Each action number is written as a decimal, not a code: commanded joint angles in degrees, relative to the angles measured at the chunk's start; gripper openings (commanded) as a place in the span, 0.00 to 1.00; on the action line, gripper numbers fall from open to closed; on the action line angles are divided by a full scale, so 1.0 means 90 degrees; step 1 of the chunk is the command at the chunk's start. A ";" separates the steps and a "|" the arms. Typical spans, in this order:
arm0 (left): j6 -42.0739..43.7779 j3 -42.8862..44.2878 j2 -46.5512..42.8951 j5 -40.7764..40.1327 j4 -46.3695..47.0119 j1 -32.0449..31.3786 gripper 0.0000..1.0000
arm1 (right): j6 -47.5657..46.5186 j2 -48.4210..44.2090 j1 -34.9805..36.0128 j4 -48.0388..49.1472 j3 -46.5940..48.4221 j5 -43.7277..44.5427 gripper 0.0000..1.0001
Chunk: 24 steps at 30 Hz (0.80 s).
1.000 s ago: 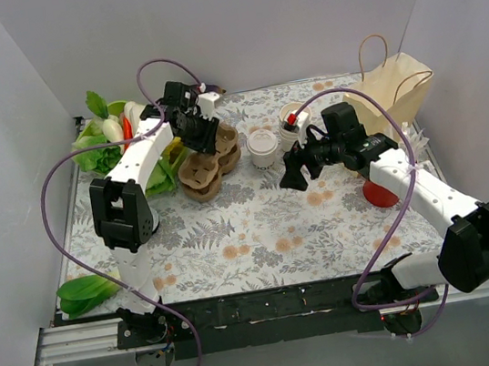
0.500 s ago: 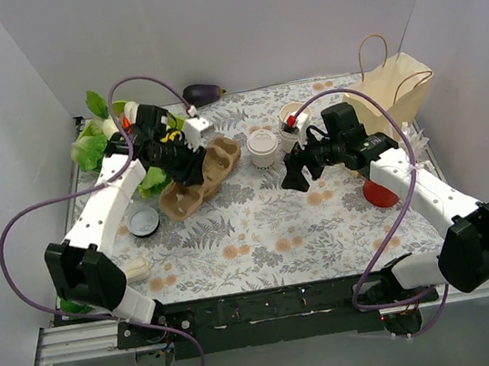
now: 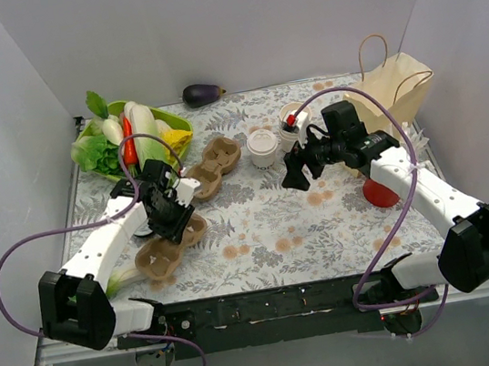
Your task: Pack the takeout coffee
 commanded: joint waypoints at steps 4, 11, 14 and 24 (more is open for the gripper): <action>-0.1442 -0.0675 -0.0671 -0.1187 0.0977 0.0082 0.00 | -0.0044 -0.0008 -0.0031 -0.0075 0.0419 -0.0100 0.87; -0.1667 -0.1281 -0.0750 -0.1404 0.1085 0.0092 0.16 | 0.0063 0.0021 -0.0031 -0.0055 0.0536 -0.0042 0.87; -0.1610 -0.1020 -0.0818 -0.1063 0.0909 0.0083 0.53 | 0.0054 0.0147 -0.0040 -0.0250 0.1042 0.0026 0.88; -0.1443 0.0923 -0.0145 0.0448 0.0812 -0.0025 0.89 | -0.0707 0.0558 -0.0518 -0.1743 0.2987 0.0914 0.87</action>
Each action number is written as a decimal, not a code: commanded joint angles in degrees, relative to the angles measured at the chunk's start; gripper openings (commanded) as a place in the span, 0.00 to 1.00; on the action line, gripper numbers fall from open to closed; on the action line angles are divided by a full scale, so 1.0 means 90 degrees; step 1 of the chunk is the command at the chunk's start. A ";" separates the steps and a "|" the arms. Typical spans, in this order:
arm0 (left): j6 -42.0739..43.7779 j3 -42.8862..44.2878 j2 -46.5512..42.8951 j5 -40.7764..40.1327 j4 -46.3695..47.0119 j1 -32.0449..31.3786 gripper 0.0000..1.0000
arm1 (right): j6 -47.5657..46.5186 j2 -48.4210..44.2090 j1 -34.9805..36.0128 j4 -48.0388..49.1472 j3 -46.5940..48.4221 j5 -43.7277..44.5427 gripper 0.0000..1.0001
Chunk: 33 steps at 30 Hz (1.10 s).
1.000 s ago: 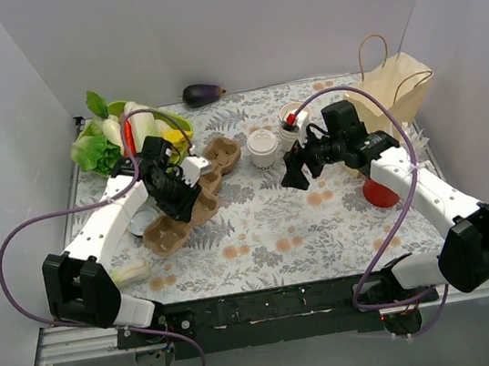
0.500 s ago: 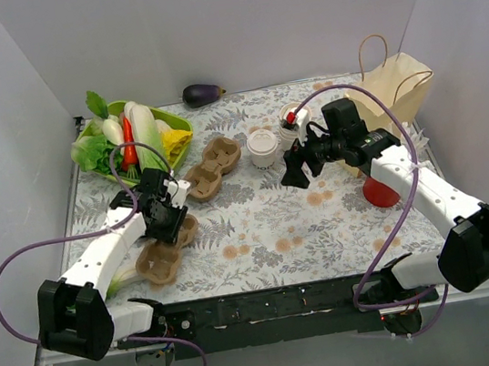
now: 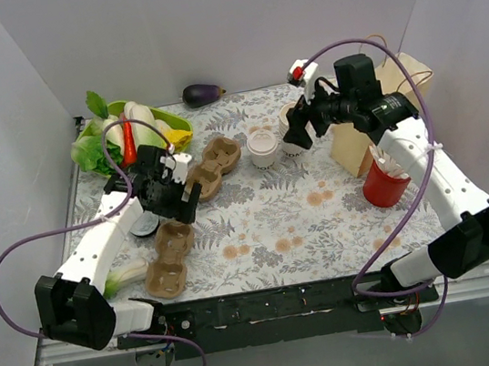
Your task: Pack the takeout coffee
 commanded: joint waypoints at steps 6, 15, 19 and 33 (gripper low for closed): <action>0.0351 0.1726 0.0332 0.2679 0.0508 -0.0061 0.94 | -0.1560 -0.0112 -0.0330 -0.2028 0.0220 0.0585 0.78; 0.0419 0.1922 0.0714 0.2582 0.1144 -0.0052 0.94 | -0.3835 -0.0220 -0.0301 -0.2314 -0.1246 0.1912 0.43; 0.0380 0.1941 0.0772 0.2670 0.1223 -0.0061 0.94 | -0.4325 -0.0016 -0.0301 -0.2256 -0.1784 0.2983 0.30; 0.0361 0.1883 0.0831 0.2768 0.1311 -0.0052 0.94 | -0.4443 0.0043 -0.0613 -0.1220 -0.3318 0.5048 0.18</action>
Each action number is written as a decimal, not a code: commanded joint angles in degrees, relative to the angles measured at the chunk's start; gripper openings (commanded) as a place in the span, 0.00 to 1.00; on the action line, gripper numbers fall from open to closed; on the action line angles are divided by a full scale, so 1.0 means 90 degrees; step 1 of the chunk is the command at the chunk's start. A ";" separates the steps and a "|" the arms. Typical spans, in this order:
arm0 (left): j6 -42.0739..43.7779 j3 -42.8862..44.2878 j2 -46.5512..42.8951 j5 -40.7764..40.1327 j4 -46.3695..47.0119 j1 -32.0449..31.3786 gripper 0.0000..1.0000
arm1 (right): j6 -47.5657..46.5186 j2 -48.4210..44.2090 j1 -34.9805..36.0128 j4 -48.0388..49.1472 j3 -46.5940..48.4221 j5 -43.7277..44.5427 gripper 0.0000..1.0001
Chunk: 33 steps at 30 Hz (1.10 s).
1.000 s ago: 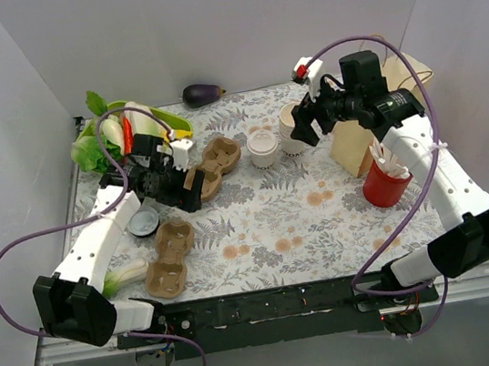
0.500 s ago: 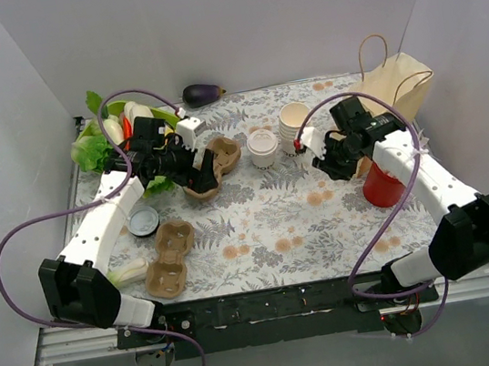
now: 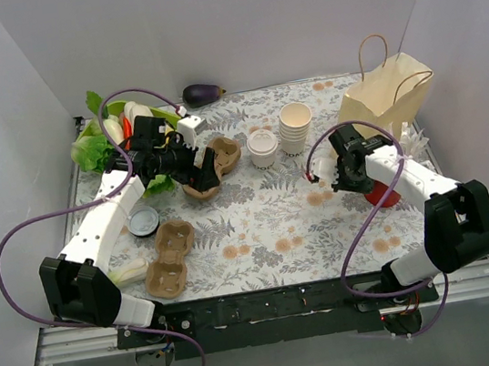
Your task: Pack the takeout coffee
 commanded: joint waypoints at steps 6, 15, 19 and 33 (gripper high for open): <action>0.0011 0.0229 0.0088 0.0313 0.0174 -0.0015 0.94 | -0.0322 -0.0207 -0.0703 0.0427 -0.0280 0.0921 0.18; -0.0048 0.0337 0.0264 0.0479 0.0252 -0.0015 0.95 | -0.0273 -0.0324 -0.1133 0.0350 -0.0505 0.0970 0.18; -0.0048 0.0356 0.0293 0.0586 0.0292 -0.0015 0.95 | -0.0176 -0.0431 -0.1133 -0.0655 0.0167 -0.0975 0.24; -0.0136 0.0844 0.0713 0.1212 0.0243 -0.0015 0.95 | 0.2420 -0.0471 -0.0381 -0.0493 0.4045 -0.4433 0.61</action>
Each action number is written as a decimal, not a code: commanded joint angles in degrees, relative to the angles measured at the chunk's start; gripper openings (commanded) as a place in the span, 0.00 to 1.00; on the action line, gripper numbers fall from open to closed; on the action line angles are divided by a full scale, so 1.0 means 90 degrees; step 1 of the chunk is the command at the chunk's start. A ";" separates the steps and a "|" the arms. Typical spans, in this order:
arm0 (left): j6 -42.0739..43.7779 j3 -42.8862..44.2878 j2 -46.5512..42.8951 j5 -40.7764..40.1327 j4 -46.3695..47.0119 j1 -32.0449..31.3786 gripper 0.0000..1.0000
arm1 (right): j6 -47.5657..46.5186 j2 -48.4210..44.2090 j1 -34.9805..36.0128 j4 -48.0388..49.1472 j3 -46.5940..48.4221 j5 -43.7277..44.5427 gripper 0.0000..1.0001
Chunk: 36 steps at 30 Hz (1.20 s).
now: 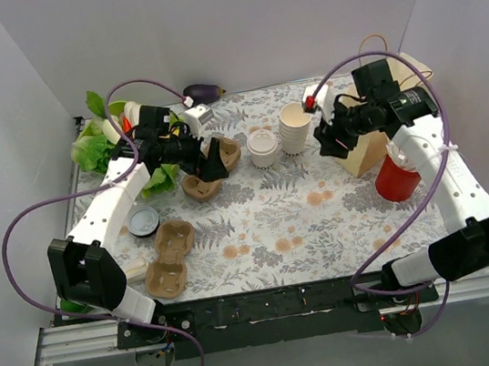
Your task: Pack the takeout coffee
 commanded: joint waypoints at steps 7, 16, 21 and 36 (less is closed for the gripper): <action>-0.0046 0.0474 0.0163 0.0335 0.0005 -0.0015 0.95 | 0.2213 0.0143 0.0044 0.1721 0.1144 0.2173 0.69; -0.0095 0.0435 0.0202 0.0413 0.0044 -0.0006 0.95 | 0.2330 0.0133 -0.0287 0.1906 0.0685 0.3132 0.72; -0.0114 0.0396 0.0202 0.0404 0.0073 -0.0015 0.95 | 0.2301 0.0338 -0.0522 0.1780 0.0714 0.3318 0.71; -0.0173 0.0230 0.0143 0.0443 0.0180 -0.0015 0.95 | 0.2212 0.0661 -0.0718 -0.0231 0.1651 0.2372 0.09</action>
